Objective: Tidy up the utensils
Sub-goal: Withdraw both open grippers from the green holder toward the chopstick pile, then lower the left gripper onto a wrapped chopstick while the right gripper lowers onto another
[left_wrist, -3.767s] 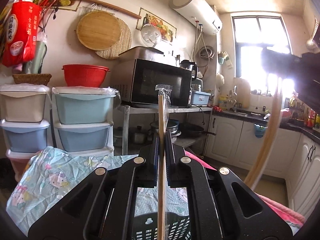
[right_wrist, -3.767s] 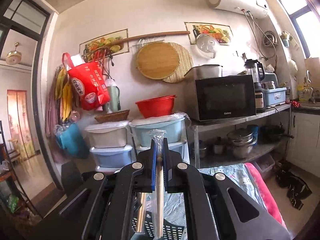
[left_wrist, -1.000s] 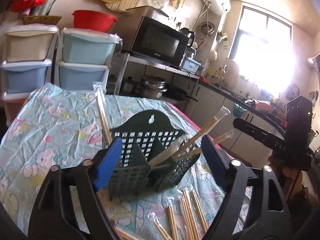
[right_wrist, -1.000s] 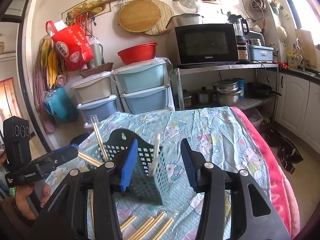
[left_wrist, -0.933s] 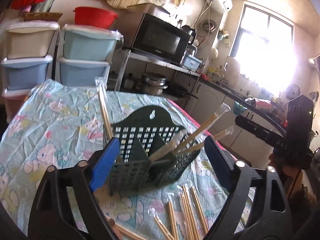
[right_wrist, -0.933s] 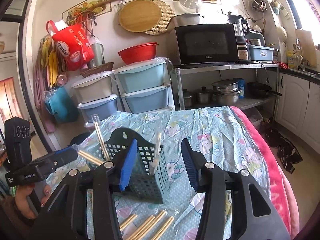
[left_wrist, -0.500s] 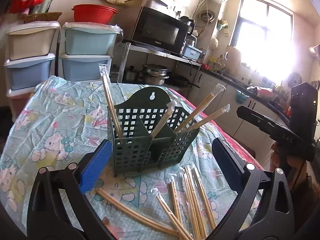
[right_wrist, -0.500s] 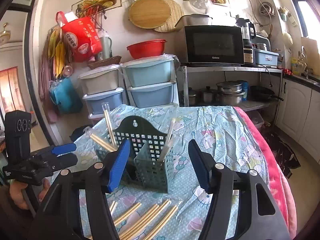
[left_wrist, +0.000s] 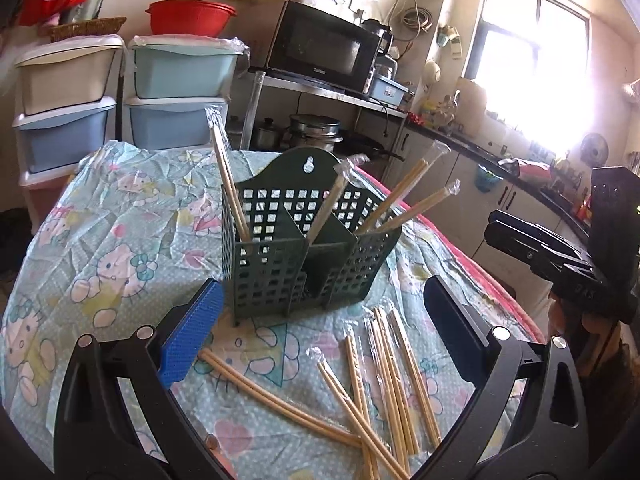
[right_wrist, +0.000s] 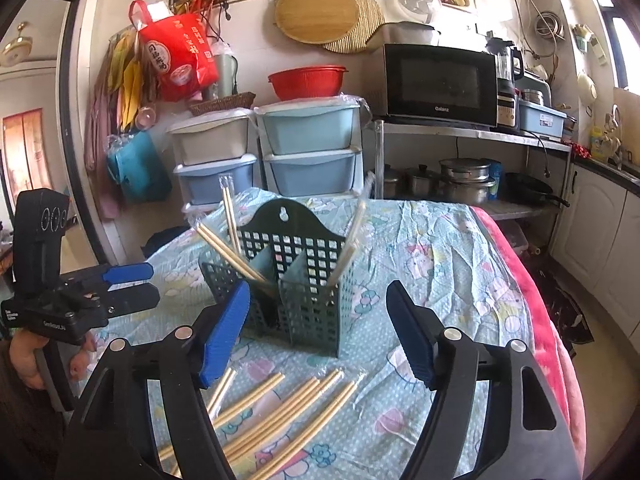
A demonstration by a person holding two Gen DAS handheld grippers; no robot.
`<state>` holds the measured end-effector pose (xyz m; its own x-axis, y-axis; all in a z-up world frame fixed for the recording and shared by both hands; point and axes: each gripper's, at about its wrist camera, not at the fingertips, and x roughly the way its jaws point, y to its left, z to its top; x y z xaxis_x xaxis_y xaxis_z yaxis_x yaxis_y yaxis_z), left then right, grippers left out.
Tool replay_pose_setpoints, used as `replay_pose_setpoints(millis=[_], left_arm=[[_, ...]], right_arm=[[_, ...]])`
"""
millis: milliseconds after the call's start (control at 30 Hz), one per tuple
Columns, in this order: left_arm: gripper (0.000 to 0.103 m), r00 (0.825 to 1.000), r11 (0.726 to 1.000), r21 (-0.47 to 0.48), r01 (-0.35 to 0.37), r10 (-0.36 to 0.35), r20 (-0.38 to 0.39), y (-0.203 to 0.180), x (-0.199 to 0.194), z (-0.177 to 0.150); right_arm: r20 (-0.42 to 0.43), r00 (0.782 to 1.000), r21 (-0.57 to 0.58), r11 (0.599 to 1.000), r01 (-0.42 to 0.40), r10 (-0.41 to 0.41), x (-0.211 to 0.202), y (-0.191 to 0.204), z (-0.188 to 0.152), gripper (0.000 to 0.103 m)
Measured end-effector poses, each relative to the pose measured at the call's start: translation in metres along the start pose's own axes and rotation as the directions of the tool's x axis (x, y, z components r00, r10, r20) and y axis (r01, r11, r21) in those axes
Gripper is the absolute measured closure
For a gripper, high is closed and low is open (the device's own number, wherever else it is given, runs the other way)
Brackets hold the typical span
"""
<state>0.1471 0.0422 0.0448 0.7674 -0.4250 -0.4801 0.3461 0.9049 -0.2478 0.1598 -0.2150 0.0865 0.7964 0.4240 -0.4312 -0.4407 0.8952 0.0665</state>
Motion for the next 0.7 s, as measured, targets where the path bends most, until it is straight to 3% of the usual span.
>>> replay_pose_setpoints(millis=[367,700], left_arm=[[0.01,0.996,1.0,0.016,-0.002,0.004,-0.094,-0.003,0.016,-0.017],[0.01,0.965,0.997,-0.049,0.054,-0.065,-0.254,-0.001,0.051,-0.043]], right_arm=[[-0.093,0.995,-0.035,0.999,0.016,-0.019,0.006,-0.005,-0.019,0.035],[-0.216,0.976,-0.017,1.0,0.01,-0.013,0.023,-0.01,-0.042,0.035]])
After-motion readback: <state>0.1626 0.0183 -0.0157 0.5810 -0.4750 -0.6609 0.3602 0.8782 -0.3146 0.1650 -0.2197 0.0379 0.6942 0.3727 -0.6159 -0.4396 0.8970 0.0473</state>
